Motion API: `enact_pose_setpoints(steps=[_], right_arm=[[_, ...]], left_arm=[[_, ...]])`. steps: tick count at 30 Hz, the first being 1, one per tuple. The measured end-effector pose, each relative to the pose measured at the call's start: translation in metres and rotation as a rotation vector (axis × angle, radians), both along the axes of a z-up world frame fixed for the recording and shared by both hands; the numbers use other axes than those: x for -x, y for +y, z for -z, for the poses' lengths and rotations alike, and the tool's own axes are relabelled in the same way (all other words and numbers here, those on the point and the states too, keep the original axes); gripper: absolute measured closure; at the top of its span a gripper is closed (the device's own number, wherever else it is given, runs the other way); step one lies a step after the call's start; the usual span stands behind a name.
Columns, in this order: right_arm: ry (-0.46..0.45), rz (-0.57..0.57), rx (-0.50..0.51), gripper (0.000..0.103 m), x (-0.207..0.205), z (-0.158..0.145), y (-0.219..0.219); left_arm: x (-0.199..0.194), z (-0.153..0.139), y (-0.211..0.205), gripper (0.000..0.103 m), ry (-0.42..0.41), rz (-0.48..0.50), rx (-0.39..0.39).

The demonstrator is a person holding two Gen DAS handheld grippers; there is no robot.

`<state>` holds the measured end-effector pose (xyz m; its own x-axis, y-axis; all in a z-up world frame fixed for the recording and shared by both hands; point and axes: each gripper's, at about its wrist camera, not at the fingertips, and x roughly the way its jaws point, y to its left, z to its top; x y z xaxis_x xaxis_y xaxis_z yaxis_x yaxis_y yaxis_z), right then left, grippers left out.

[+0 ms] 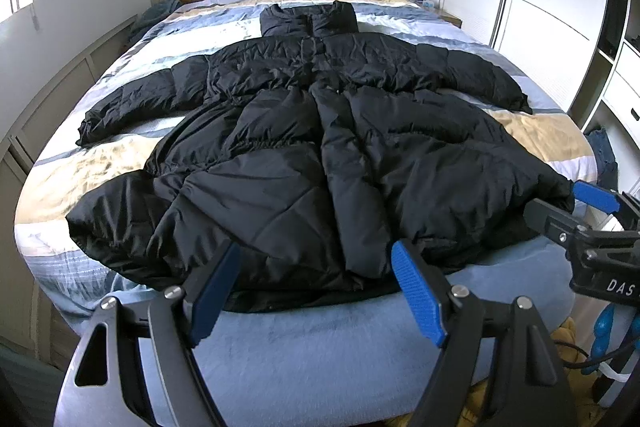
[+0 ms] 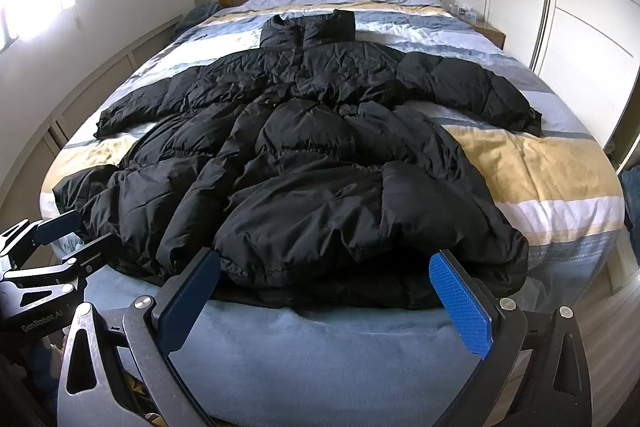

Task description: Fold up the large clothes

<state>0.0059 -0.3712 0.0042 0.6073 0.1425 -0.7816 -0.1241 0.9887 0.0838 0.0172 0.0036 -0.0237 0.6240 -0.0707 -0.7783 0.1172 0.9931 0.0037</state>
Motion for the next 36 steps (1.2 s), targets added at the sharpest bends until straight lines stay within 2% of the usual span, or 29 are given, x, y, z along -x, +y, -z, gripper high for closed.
enact_pose_setpoints(steps=[7, 12, 23, 27, 30, 33, 36], right_arm=[[0.024, -0.005, -0.006, 0.000, -0.009, 0.005, 0.001], [0.020, -0.007, -0.024, 0.000, -0.018, -0.001, 0.001], [-0.055, 0.008, -0.045, 0.000, -0.053, -0.050, -0.006], [-0.079, 0.002, -0.051, 0.000, -0.071, -0.068, -0.007], [-0.107, -0.006, -0.048, 0.000, -0.093, -0.089, -0.009], [-0.167, -0.015, -0.031, 0.000, -0.123, -0.122, -0.013], [-0.271, -0.011, 0.004, 0.000, -0.159, -0.165, -0.017]], left_arm=[[-0.011, 0.004, 0.005, 0.026, 0.027, 0.003, 0.017], [-0.022, -0.003, 0.011, 0.026, 0.014, 0.004, 0.006], [-0.053, -0.052, 0.034, 0.026, -0.049, -0.052, -0.008], [-0.074, -0.084, 0.041, 0.026, -0.083, -0.061, -0.013], [-0.103, -0.123, 0.047, 0.026, -0.140, -0.052, -0.030], [-0.140, -0.167, 0.055, 0.026, -0.206, -0.051, -0.032], [-0.181, -0.210, 0.064, 0.026, -0.292, -0.071, -0.038]])
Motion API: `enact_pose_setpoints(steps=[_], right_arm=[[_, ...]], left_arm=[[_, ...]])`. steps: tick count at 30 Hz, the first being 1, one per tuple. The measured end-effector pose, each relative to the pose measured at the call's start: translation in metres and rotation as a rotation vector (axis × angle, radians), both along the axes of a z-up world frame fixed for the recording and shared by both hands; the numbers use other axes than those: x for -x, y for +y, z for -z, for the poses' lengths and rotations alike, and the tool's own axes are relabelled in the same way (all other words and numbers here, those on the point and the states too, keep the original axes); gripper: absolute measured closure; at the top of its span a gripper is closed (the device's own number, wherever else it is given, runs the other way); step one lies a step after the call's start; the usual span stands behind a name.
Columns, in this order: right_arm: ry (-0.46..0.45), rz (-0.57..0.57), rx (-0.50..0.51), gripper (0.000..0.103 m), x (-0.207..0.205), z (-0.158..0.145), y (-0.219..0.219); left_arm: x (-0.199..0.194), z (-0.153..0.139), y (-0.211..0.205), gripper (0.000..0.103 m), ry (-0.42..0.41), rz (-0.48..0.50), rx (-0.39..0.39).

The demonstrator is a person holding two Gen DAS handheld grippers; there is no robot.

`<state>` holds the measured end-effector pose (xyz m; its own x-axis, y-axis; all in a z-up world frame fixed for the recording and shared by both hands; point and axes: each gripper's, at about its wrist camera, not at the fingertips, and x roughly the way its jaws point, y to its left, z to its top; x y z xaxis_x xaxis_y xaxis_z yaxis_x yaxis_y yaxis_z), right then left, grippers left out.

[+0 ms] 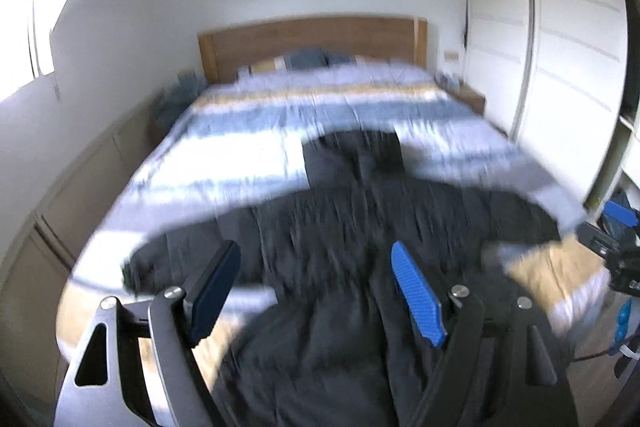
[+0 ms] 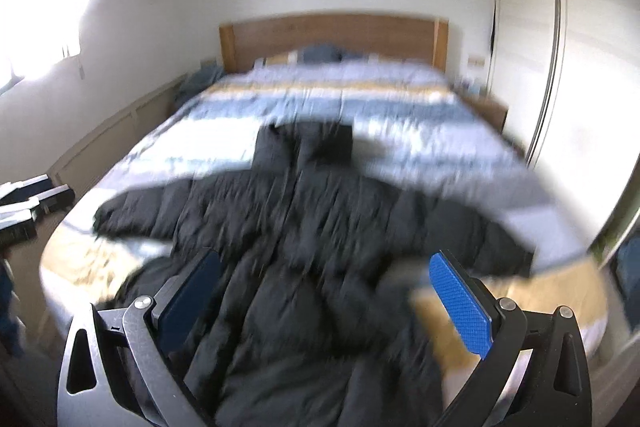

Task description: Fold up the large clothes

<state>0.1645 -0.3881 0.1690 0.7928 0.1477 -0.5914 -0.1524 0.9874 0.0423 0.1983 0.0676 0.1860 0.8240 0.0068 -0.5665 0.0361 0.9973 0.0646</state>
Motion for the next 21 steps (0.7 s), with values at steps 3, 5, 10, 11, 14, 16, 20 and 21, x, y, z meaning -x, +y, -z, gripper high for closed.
enact_pose_setpoints(steps=[3, 5, 10, 11, 14, 16, 20, 21], right_arm=[[-0.058, 0.013, -0.036, 0.000, -0.033, -0.027, -0.011], [-0.093, 0.045, -0.067, 0.000, -0.063, -0.040, -0.023], [-0.108, 0.119, -0.103, 0.000, -0.124, -0.034, -0.046], [-0.098, 0.141, -0.115, 0.000, -0.138, -0.026, -0.053], [-0.050, 0.205, -0.150, 0.000, -0.171, 0.007, -0.072], [-0.008, 0.249, -0.166, 0.000, -0.186, 0.035, -0.085], [0.103, 0.343, -0.202, 0.000, -0.210, 0.104, -0.113], [0.125, 0.358, -0.202, 0.000, -0.212, 0.118, -0.117]], left_arm=[[-0.045, -0.024, 0.009, 0.026, -0.043, -0.019, 0.009], [-0.080, -0.031, 0.019, 0.026, -0.031, -0.008, 0.046], [-0.150, -0.011, 0.031, 0.026, -0.006, -0.058, 0.036], [-0.164, -0.001, 0.032, 0.026, 0.009, -0.065, 0.042], [-0.194, 0.036, 0.035, 0.026, 0.053, -0.085, 0.051], [-0.212, 0.066, 0.036, 0.026, 0.090, -0.104, 0.057], [-0.243, 0.128, 0.038, 0.026, 0.170, -0.142, 0.077], [-0.252, 0.146, 0.038, 0.026, 0.195, -0.148, 0.085]])
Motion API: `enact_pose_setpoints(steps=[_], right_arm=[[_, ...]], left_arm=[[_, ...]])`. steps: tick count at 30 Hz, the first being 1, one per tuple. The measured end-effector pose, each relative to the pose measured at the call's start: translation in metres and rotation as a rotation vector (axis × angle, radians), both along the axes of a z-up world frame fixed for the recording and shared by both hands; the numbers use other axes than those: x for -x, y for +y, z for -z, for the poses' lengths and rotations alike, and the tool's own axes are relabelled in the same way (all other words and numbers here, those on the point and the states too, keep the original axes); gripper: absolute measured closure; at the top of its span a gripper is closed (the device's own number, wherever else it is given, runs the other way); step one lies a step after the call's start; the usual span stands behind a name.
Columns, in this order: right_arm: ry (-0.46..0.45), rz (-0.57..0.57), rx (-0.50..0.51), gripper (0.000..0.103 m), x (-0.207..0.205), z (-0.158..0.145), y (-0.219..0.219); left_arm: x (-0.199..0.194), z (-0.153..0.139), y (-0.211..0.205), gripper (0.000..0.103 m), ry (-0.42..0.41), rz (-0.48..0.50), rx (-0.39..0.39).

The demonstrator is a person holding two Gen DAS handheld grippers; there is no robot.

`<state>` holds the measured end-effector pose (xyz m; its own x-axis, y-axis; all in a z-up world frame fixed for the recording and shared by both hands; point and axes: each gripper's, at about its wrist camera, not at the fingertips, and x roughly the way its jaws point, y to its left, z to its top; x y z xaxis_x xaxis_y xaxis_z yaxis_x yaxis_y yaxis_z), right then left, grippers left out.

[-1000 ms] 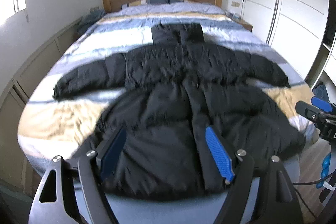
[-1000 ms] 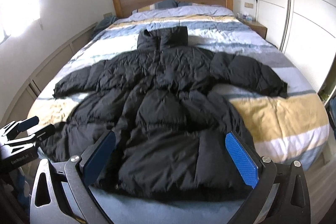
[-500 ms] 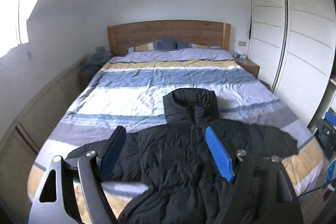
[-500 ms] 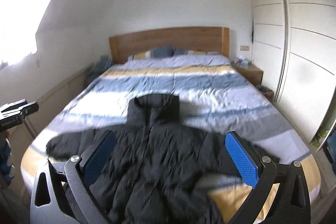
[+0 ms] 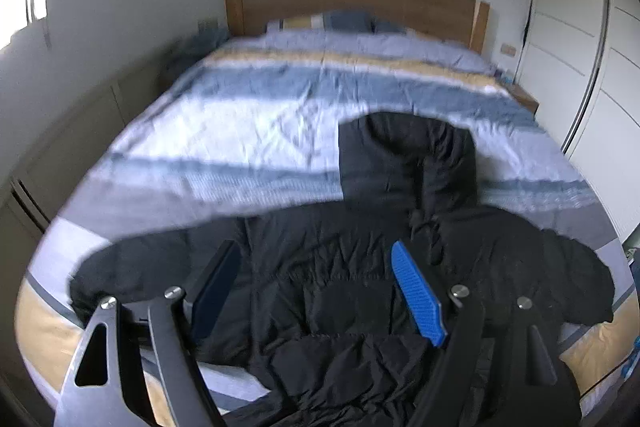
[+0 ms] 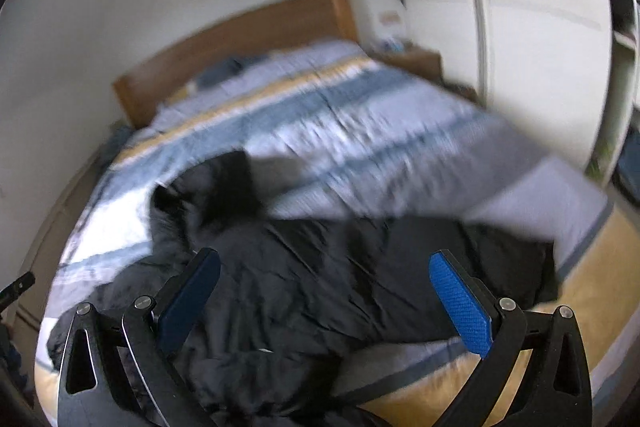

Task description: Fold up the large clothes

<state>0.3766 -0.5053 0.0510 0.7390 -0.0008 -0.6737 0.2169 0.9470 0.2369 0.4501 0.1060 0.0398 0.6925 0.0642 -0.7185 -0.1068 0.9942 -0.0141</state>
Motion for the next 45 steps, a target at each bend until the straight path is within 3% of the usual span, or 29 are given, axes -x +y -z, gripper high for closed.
enact_pose_setpoints(steps=[3, 12, 22, 29, 31, 32, 36, 38, 41, 45], right_arm=[[0.085, 0.042, -0.028, 0.000, -0.007, 0.052, -0.017], [0.215, 0.169, -0.166, 0.001, 0.011, 0.149, -0.076], [0.228, 0.277, -0.317, 0.003, 0.019, 0.199, -0.151], [0.095, 0.337, -0.511, 0.006, 0.013, 0.211, -0.194], [0.065, 0.349, -0.543, 0.011, 0.010, 0.210, -0.199], [0.052, 0.350, -0.540, 0.018, 0.009, 0.208, -0.201], [0.034, 0.340, -0.487, 0.067, 0.000, 0.196, -0.201], [0.014, 0.319, -0.453, 0.082, -0.002, 0.184, -0.197], [-0.031, 0.272, -0.395, 0.090, -0.001, 0.159, -0.187], [-0.084, 0.192, -0.290, 0.093, -0.008, 0.115, -0.163]], left_arm=[[-0.014, 0.040, -0.001, 0.026, 0.046, -0.018, -0.005], [-0.037, 0.121, 0.000, 0.026, 0.159, -0.049, 0.023], [-0.033, 0.156, 0.004, 0.026, 0.225, -0.060, 0.016], [-0.024, 0.153, 0.017, 0.026, 0.226, -0.086, 0.007], [-0.020, 0.151, 0.022, 0.026, 0.224, -0.096, 0.004], [-0.018, 0.150, 0.023, 0.026, 0.223, -0.098, 0.004], [-0.008, 0.142, 0.030, 0.026, 0.209, -0.112, 0.006], [-0.002, 0.137, 0.032, 0.026, 0.201, -0.113, 0.004], [0.008, 0.130, 0.034, 0.026, 0.190, -0.112, 0.007], [0.023, 0.117, 0.040, 0.026, 0.175, -0.117, 0.022]])
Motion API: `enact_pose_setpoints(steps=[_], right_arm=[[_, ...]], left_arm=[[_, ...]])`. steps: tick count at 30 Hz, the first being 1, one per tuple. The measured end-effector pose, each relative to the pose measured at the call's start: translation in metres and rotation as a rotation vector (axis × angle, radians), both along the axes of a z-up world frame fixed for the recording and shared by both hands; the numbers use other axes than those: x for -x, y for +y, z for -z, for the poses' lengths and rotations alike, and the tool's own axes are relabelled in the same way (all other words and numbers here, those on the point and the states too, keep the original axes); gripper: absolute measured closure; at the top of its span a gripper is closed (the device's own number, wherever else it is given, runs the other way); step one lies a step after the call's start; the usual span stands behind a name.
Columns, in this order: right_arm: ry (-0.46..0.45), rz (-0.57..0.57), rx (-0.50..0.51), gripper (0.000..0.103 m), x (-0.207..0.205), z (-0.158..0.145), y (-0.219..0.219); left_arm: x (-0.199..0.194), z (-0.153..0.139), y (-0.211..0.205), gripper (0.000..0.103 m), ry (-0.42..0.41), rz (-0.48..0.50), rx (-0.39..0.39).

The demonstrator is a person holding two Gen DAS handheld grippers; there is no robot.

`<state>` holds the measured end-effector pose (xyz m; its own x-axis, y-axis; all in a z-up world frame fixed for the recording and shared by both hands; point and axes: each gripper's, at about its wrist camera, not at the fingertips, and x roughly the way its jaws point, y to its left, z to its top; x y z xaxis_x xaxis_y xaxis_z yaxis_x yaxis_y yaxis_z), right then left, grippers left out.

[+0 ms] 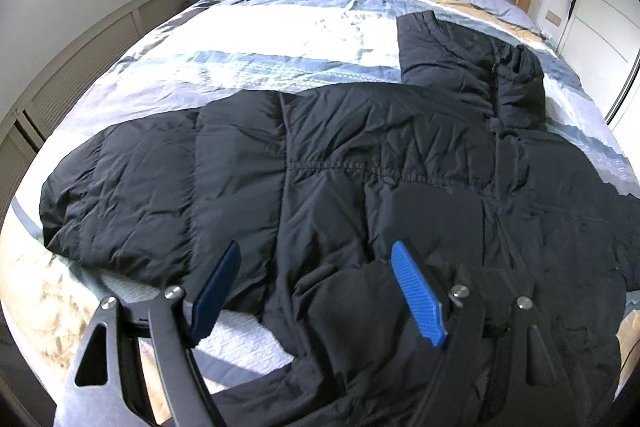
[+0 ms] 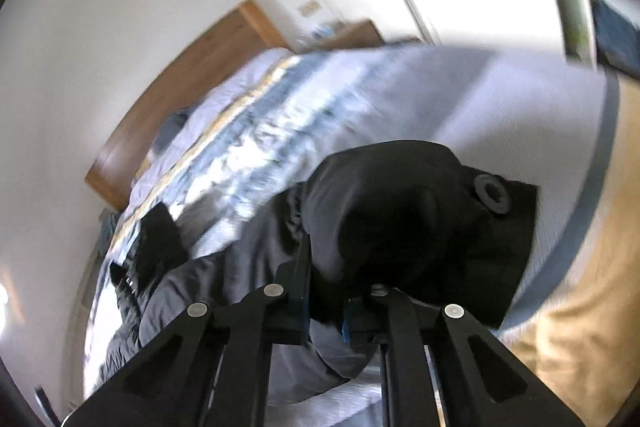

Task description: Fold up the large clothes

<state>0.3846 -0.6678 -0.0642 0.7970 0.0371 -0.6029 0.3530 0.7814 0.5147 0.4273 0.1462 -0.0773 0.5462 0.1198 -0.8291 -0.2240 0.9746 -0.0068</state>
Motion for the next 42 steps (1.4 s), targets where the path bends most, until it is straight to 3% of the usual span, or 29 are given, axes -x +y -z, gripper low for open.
enact_pose_setpoints(steps=[7, 16, 22, 28, 40, 42], right_arm=[[-0.126, -0.186, 0.119, 0.096, -0.006, -0.083, 0.061], [-0.244, -0.434, 0.189, 0.098, 0.005, -0.138, 0.155], [-0.254, -0.571, 0.221, 0.102, 0.029, -0.135, 0.201], [-0.176, -0.655, 0.216, 0.102, 0.040, -0.097, 0.229], [-0.055, -0.644, 0.220, 0.097, 0.033, -0.053, 0.222], [-0.041, -0.635, 0.239, 0.088, 0.029, -0.049, 0.220]], left_arm=[[0.030, -0.027, 0.009, 0.026, -0.047, -0.007, 0.023], [0.070, -0.047, 0.020, 0.026, -0.081, -0.017, 0.040], [0.088, -0.046, 0.023, 0.026, -0.077, -0.018, 0.047], [0.097, -0.040, 0.019, 0.026, -0.058, -0.010, 0.042], [0.076, -0.022, -0.001, 0.026, -0.013, 0.024, 0.058], [0.067, -0.016, -0.007, 0.026, 0.000, 0.037, 0.077]])
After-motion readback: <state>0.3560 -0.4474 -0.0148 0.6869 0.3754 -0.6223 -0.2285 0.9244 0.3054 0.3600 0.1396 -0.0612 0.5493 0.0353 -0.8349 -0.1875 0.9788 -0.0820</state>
